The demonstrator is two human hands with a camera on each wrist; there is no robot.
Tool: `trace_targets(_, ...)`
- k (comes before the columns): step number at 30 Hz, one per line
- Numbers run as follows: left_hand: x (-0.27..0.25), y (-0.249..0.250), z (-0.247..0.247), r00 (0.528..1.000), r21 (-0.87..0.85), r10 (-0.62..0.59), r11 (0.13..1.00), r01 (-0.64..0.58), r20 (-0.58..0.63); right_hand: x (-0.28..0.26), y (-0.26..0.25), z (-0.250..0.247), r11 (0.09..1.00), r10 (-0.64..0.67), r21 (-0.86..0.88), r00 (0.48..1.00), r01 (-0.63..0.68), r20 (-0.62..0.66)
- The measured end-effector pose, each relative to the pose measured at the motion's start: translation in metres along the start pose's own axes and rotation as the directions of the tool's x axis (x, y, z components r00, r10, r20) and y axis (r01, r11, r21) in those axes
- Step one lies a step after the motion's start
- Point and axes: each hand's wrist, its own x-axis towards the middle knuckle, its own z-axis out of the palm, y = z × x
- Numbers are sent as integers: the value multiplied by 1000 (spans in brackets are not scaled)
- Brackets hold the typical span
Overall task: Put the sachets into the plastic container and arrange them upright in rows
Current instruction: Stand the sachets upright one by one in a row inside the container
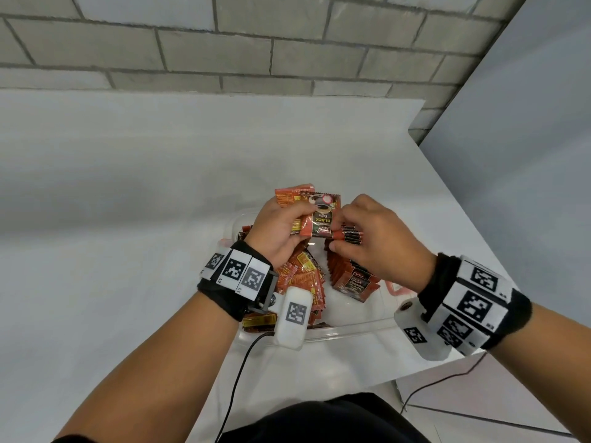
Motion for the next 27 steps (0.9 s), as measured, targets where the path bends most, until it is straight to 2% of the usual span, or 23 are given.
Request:
trace_targets(2, 0, 0, -1, 1000, -11, 21, 1000, -21, -21, 1, -1, -1, 992, 101, 81, 994, -98, -32)
trace_targets(4, 0, 0, -1, 998, -19, 38, 999, -39, -44, 3, -3, -3, 952, 257, 179, 966, -249, -21)
trace_targets(7, -2, 0, -1, 998, -3, 66, 998, -66, -16, 9, -7, -11, 856, 383, 314, 912, -411, 148)
trace_targets(9, -2, 0, -1, 997, 0, 71, 997, -71, 11, 13, -7, -15, 838, 371, 357, 911, -413, 183)
trace_targets(12, -2, 0, -2, 997, 17, 66, 998, -67, 40, 21, -5, -20, 902, 307, 291, 947, -320, 89)
trace_targets(14, -2, 0, -1, 998, 21, 60, 998, -61, 27, 23, -5, -20, 893, 305, 321, 948, -316, 87)
trace_targets(16, -2, 0, -1, 997, 23, 76, 997, -76, 32, 22, -6, -20, 775, 384, 489, 913, -399, 136)
trace_targets(18, -2, -1, -2, 994, 36, 94, 995, -96, 57, 19, -7, -19, 575, 456, 659, 859, -484, 233)
trace_targets(19, -3, -1, -2, 993, 47, 98, 994, -102, 65, 17, -6, -18, 511, 461, 699, 846, -500, 267)
trace_targets(20, -3, -1, -1, 993, 55, 99, 993, -103, 70, 14, -5, -19, 487, 455, 719, 847, -496, 275)
trace_targets(22, -3, 0, -1, 994, 40, 84, 995, -87, 68, 10, -1, -23, 500, 449, 733, 862, -461, 236)
trace_targets(23, -2, 0, -1, 995, 21, 77, 997, -79, 55, 7, 2, -26, 535, 448, 718, 870, -445, 205)
trace_targets(25, -2, 1, -2, 998, -14, 68, 998, -68, 5, -2, 7, -33, 657, 416, 615, 890, -435, 184)
trace_targets(27, -1, 1, -3, 997, -35, 66, 997, -67, -38, -15, 12, -35, 805, 351, 414, 903, -426, 246)
